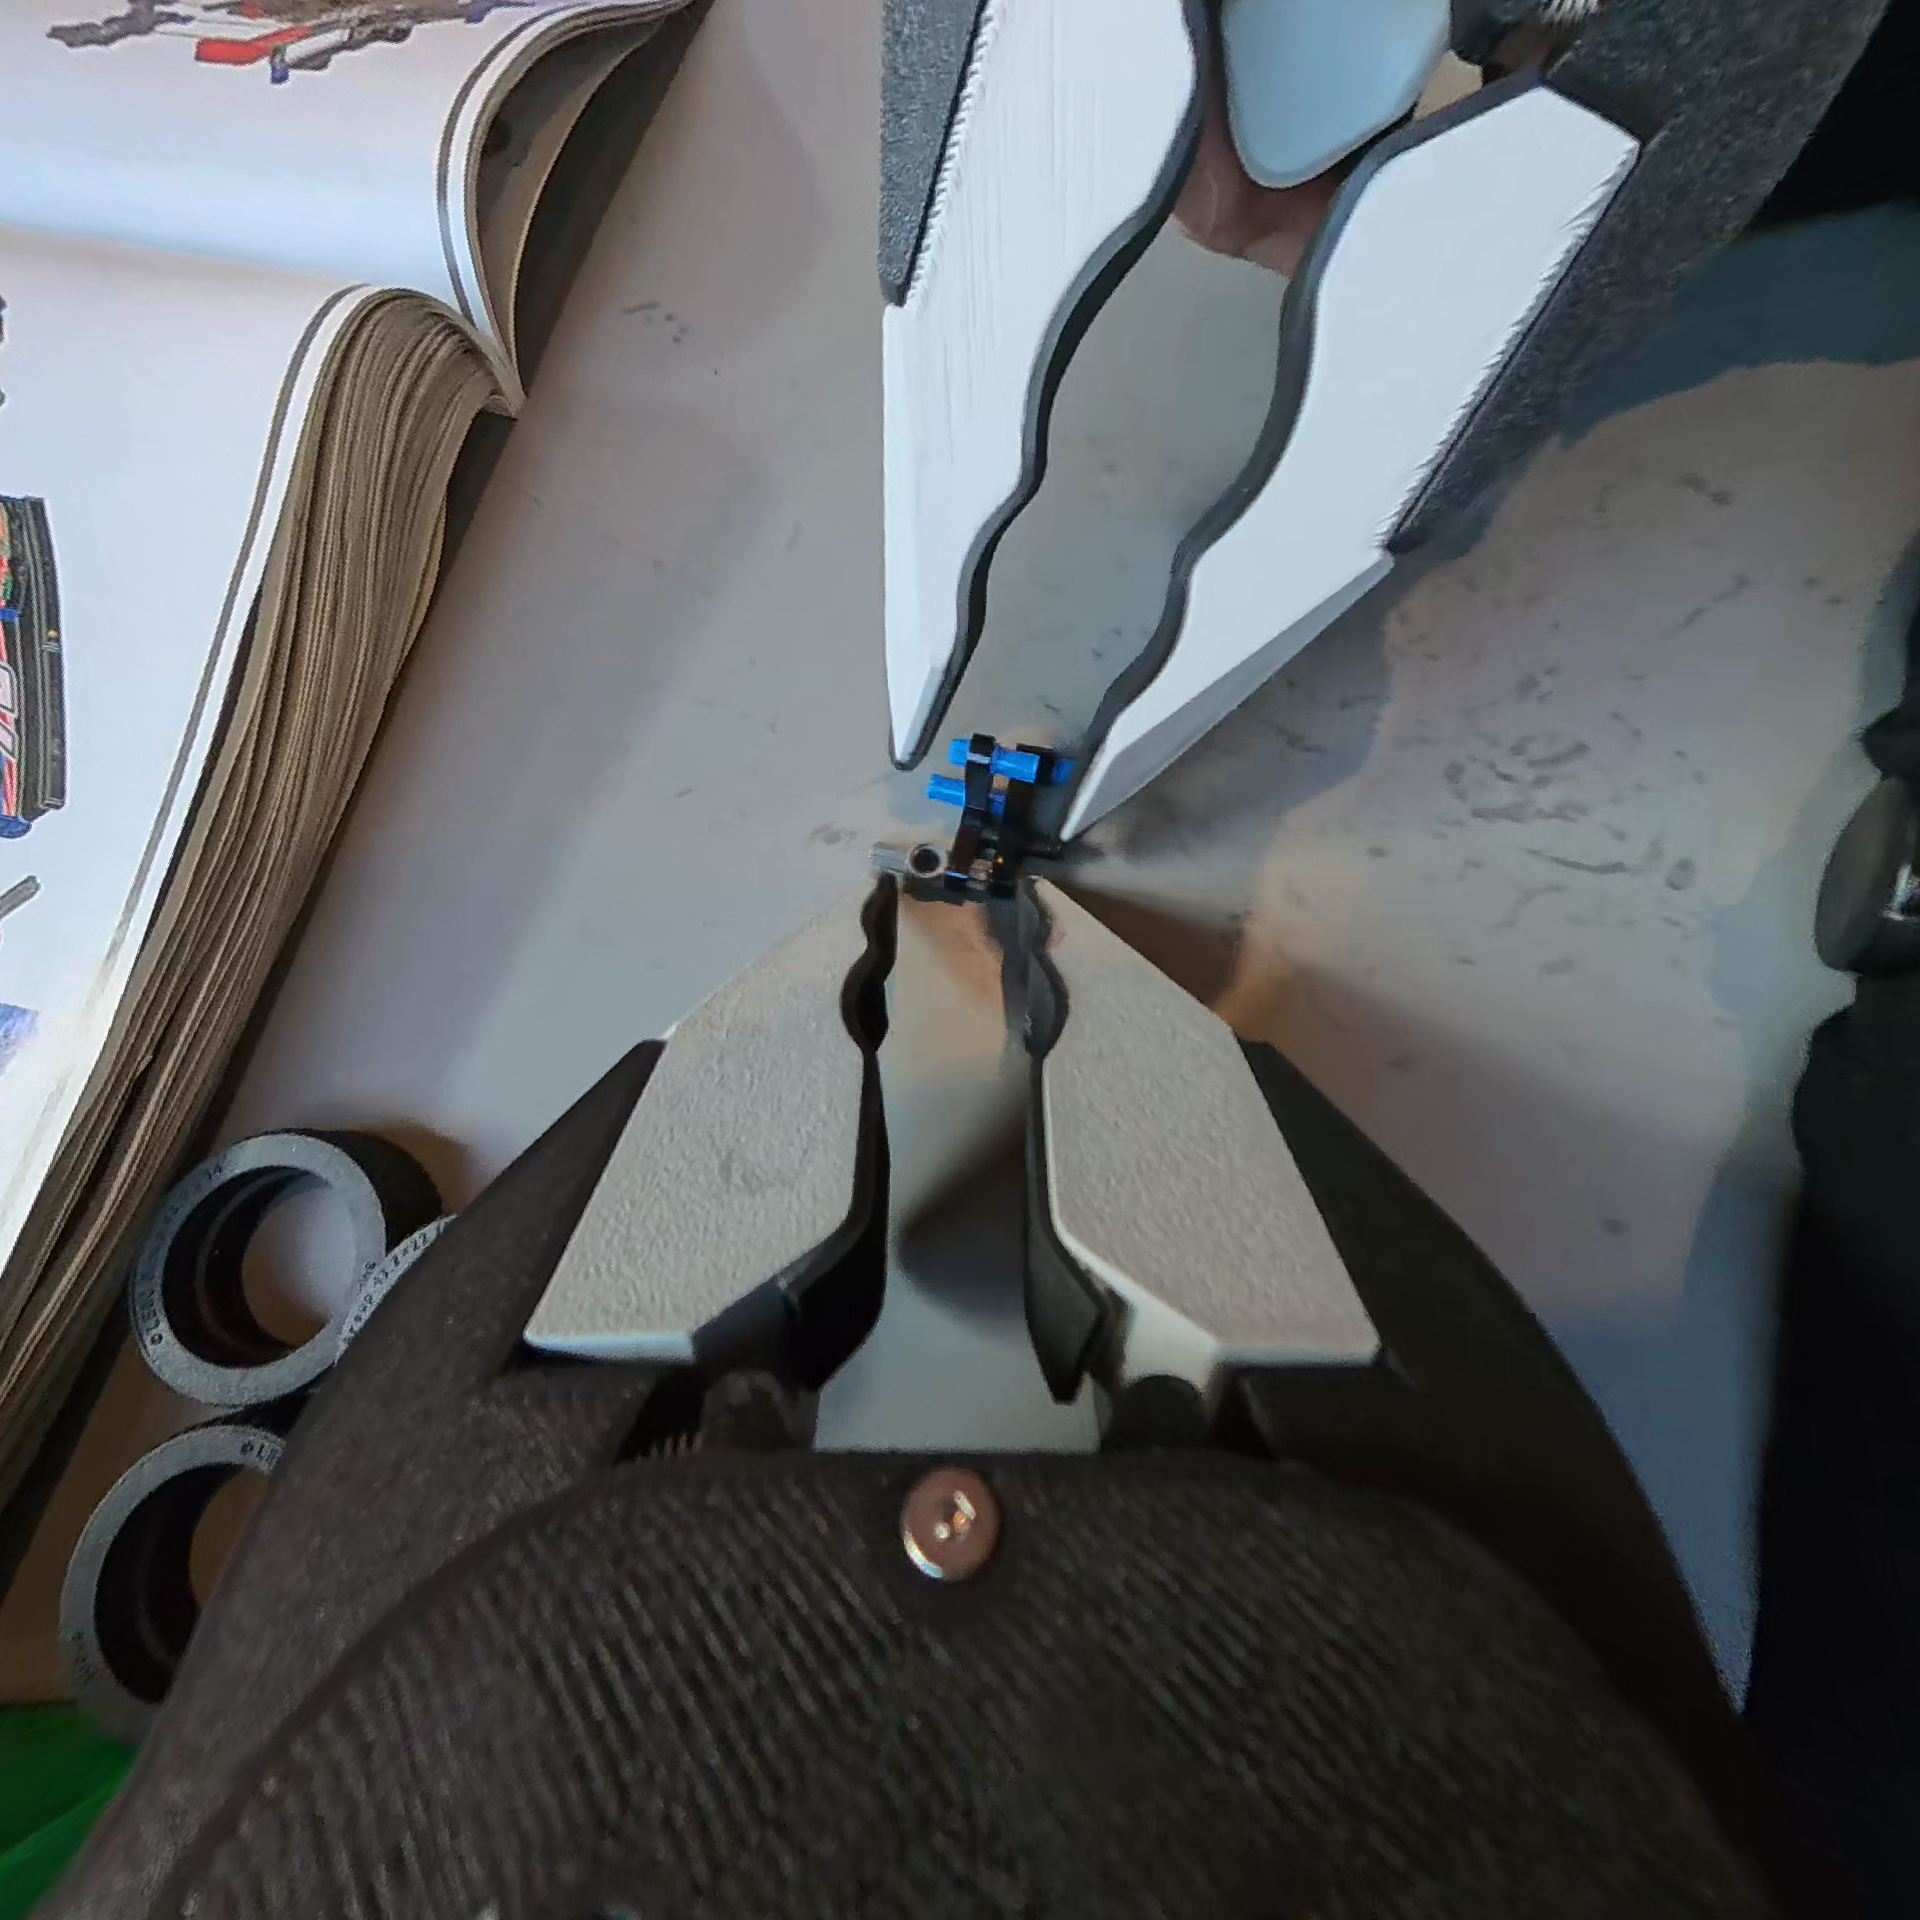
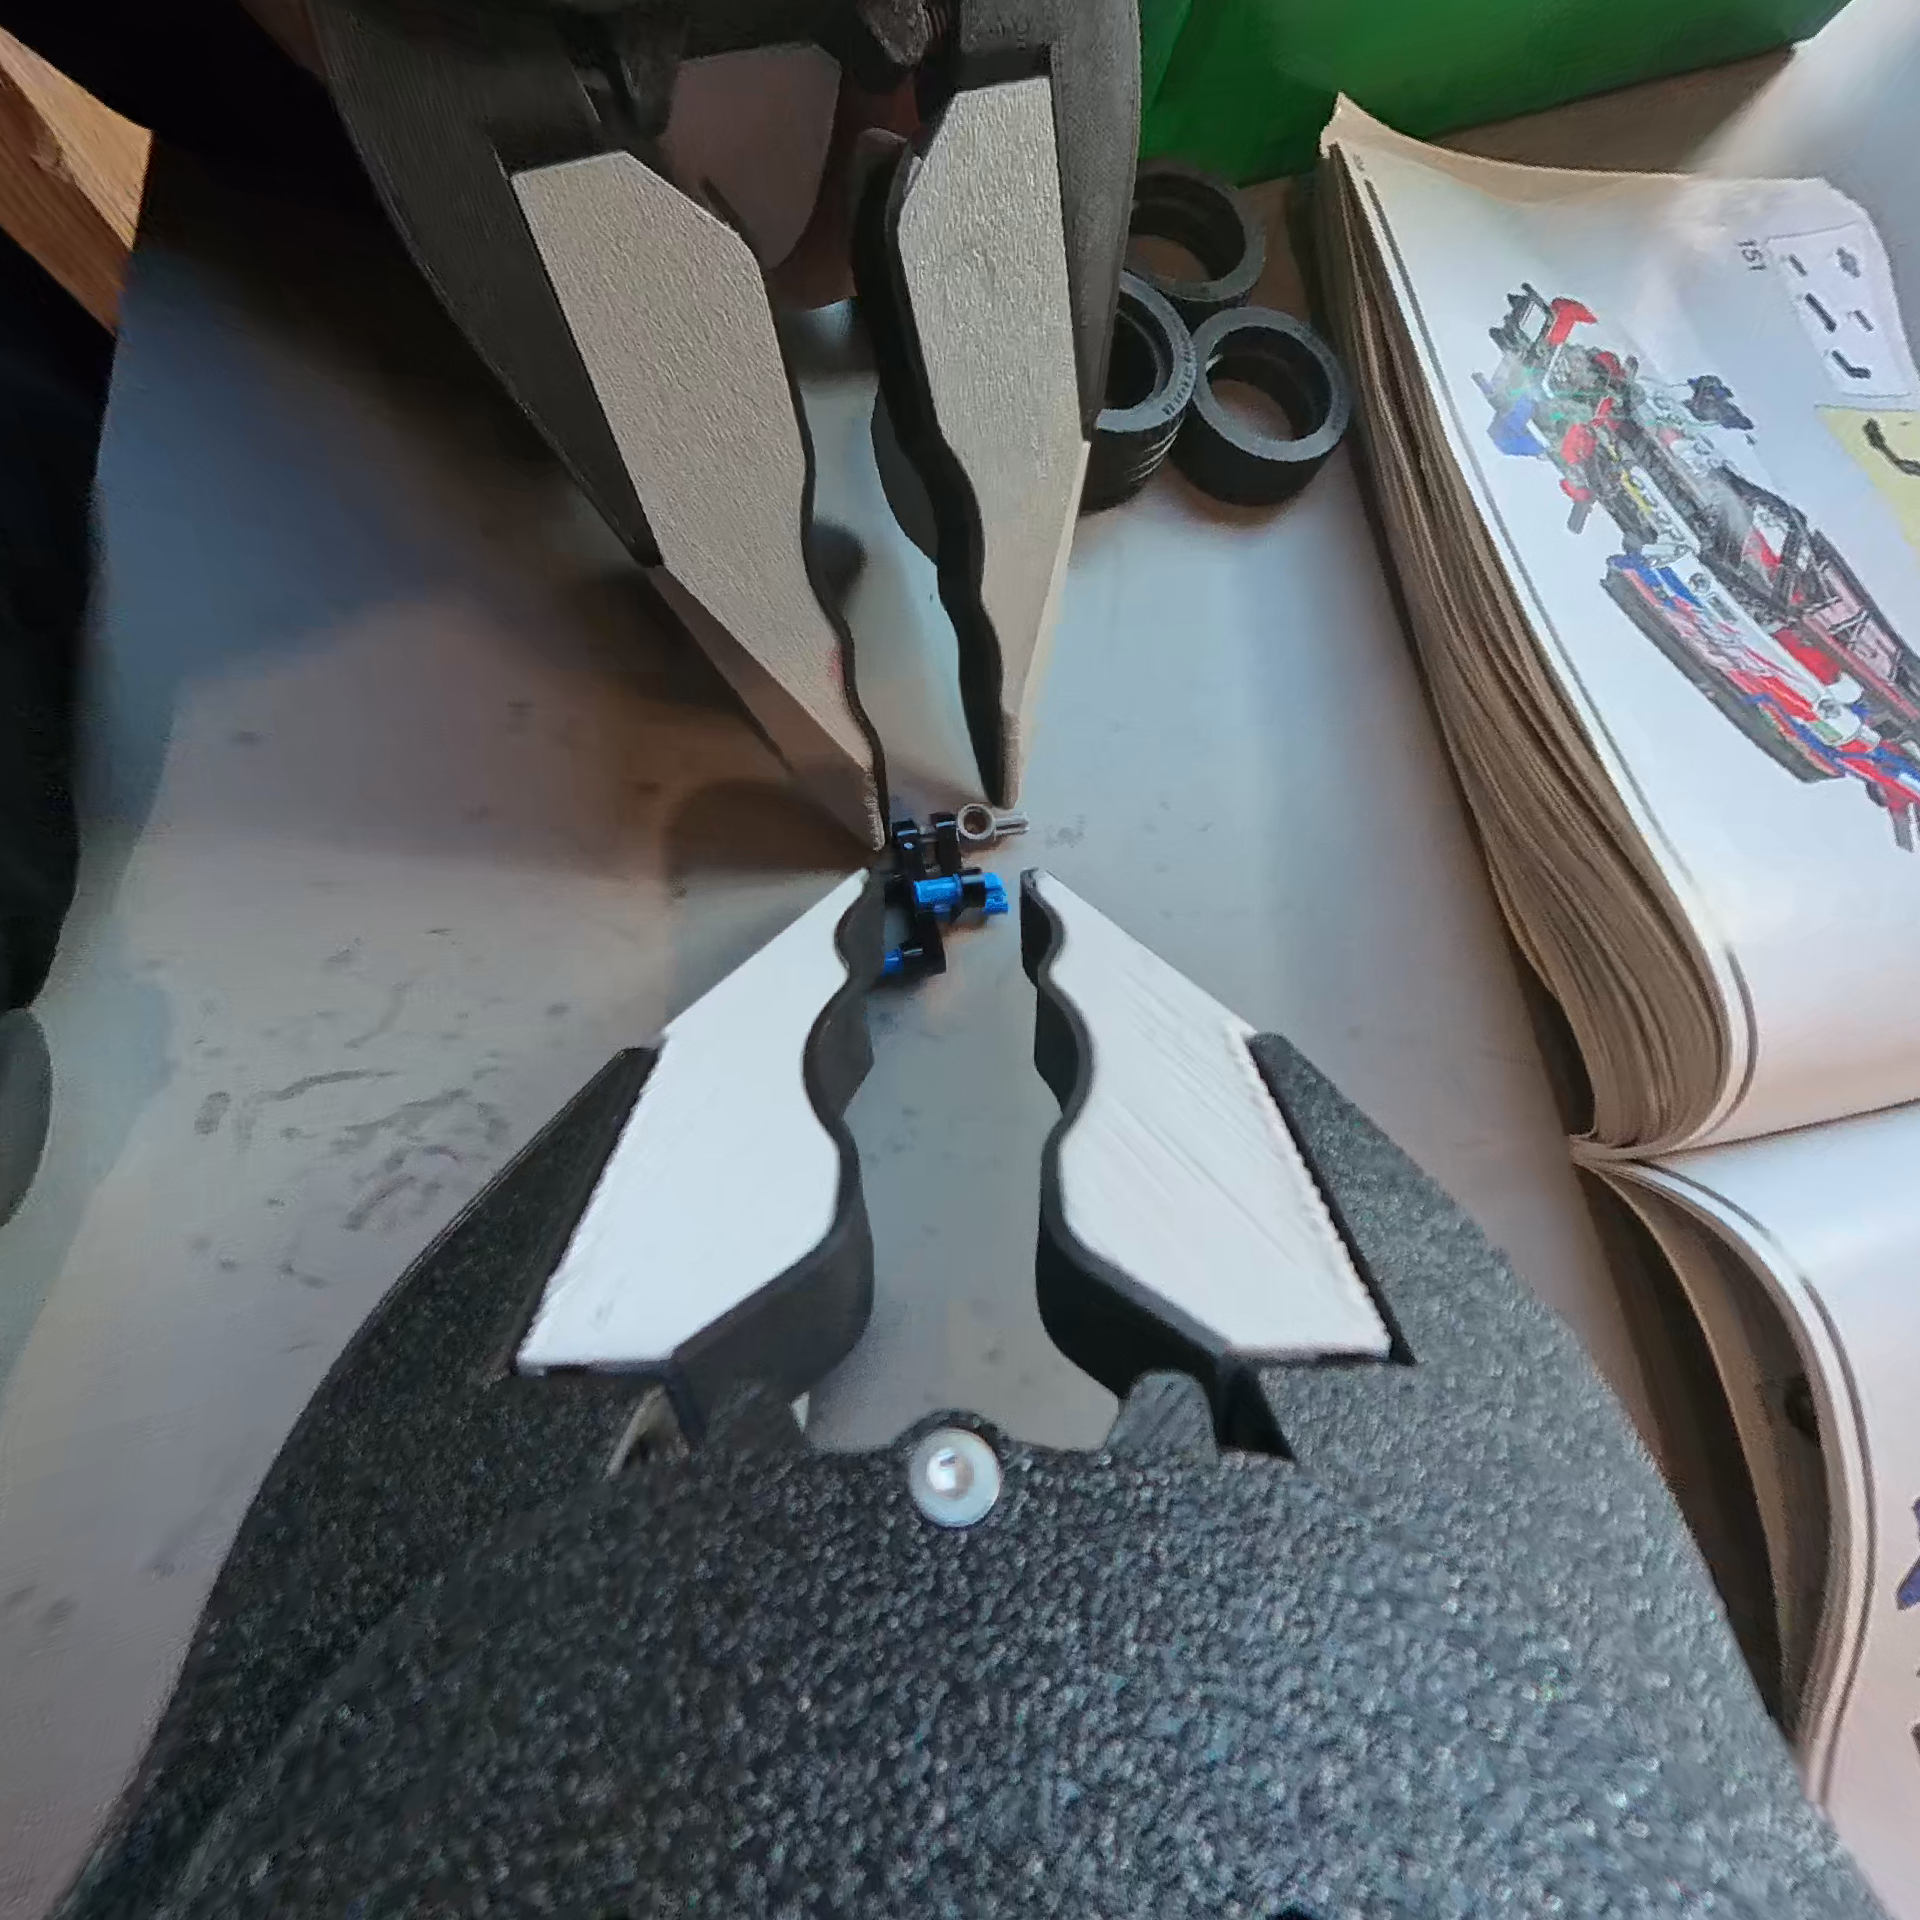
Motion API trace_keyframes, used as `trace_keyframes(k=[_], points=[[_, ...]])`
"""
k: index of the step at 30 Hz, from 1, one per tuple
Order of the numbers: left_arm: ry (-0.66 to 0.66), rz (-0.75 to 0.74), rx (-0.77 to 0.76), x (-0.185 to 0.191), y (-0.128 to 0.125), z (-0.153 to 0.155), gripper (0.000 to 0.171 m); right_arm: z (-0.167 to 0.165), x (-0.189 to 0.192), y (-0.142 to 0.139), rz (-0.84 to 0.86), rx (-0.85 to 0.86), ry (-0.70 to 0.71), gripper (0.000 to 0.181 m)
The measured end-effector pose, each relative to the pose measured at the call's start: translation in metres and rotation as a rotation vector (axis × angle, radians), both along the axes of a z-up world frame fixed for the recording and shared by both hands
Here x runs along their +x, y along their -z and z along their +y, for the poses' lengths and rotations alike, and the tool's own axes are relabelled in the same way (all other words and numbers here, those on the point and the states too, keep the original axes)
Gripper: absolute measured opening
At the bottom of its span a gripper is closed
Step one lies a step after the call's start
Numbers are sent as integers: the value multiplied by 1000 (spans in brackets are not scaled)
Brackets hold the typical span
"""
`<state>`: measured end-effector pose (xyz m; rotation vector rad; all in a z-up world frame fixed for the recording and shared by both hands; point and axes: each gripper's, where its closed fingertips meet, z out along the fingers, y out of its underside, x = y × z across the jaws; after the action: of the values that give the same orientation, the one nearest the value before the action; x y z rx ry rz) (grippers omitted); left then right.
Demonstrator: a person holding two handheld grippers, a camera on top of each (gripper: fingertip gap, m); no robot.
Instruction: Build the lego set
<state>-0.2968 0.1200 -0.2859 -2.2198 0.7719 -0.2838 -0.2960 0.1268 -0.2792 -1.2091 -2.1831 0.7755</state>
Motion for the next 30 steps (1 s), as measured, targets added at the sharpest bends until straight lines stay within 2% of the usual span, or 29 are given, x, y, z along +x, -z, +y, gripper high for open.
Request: trace_keyframes(k=[30], points=[[40,-24,-21,0,0,2,15,-2,0,7,-70,7,-136,16]])
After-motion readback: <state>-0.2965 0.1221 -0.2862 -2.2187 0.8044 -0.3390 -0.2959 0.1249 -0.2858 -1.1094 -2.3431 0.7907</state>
